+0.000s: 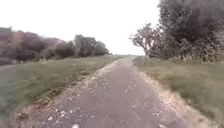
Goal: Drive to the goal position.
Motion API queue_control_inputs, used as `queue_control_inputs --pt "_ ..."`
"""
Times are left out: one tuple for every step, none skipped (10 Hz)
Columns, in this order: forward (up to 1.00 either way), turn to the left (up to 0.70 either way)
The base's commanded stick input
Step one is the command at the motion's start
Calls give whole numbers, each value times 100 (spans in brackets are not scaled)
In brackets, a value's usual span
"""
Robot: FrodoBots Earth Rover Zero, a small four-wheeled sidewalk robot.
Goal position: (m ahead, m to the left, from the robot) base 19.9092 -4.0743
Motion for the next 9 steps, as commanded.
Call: queue_control_inputs --pt "0 0" --pt "0 0" --pt "0 0" --pt "19 0" --pt "52 0" --pt "70 0" --pt "70 0" --pt "70 0" --pt "70 0"
